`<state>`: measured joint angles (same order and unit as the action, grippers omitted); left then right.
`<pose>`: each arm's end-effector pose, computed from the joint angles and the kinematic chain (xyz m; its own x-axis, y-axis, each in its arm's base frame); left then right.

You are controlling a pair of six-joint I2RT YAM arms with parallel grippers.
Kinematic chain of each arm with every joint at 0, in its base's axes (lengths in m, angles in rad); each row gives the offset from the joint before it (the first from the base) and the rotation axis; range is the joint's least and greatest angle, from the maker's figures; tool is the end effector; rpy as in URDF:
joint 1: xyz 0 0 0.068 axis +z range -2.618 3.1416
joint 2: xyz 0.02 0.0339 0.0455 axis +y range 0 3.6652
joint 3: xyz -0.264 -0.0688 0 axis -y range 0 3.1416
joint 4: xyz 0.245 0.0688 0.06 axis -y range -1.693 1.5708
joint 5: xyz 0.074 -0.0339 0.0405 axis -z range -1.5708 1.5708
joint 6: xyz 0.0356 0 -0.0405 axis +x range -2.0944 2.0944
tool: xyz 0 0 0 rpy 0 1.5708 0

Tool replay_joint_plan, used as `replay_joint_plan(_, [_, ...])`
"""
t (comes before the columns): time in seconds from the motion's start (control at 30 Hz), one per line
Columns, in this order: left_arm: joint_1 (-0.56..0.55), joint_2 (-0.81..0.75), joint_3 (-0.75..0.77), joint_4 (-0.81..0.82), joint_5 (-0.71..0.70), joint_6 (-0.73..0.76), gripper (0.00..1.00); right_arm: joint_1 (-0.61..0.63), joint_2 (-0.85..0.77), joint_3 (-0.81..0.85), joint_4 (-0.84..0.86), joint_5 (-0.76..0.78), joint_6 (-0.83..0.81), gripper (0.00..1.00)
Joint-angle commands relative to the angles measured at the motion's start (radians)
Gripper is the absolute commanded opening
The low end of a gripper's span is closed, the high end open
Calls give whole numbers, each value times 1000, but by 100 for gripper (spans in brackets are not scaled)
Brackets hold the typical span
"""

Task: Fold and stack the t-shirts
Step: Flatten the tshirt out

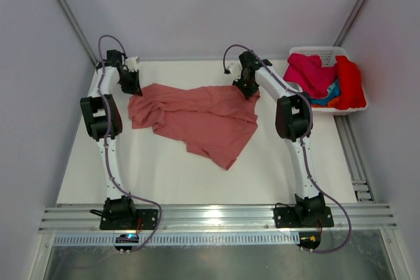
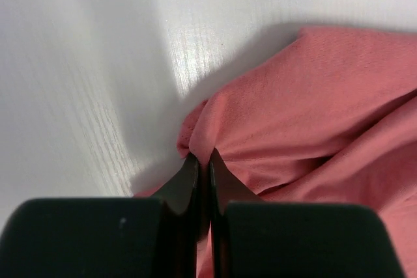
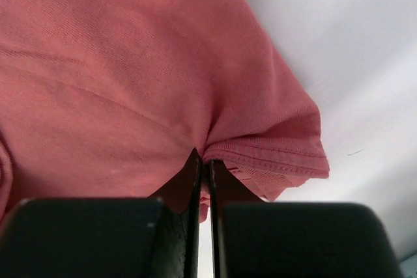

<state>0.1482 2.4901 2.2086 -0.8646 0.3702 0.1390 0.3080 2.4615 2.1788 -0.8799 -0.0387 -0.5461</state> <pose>0.5223 0.0649 0.1655 -0.8911 -0.0024 -0.4537 0.1346 0.9536 -0.2694 0.4958 0.1592 0.1682 -0.5825 -0.7299 -0.3577 -0.7256 0.6652 -0.1758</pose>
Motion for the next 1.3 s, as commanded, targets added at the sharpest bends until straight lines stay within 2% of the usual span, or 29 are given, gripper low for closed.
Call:
replay_joint_plan(0.0, [-1,-2,42,16,18,5,0,2,28,12,-27,3,-12,3])
replay_joint_plan(0.07, [-1,-11,51,13,10,5,0,2,18,9,-5,29,0,3])
replay_joint_plan(0.1, [-1,-14,62,10,-5,4,0,0,11,9,8,92,5,3])
replay_joint_plan(0.23, [5,-45,181,-8,-100,-27,0,-17,-42,32,93,212,15,3])
replay_joint_plan(0.43, [24,-223,229,90,-247,-102,0,-66,-212,50,183,345,21,3])
replay_joint_plan(0.63, [28,-393,174,113,-261,-119,0,-93,-363,35,208,369,8,3])
replay_joint_plan(0.93, [30,-528,166,136,-298,-131,0,-93,-492,75,219,387,-5,3])
replay_joint_plan(1.13, [30,-628,97,110,-286,-130,12,-93,-650,-5,236,419,8,3])
replay_joint_plan(1.17, [28,-643,56,116,-286,-125,18,-93,-670,-26,242,425,2,3])
replay_joint_plan(1.27, [28,-691,-1,125,-277,-125,20,-93,-729,-33,248,454,-20,3])
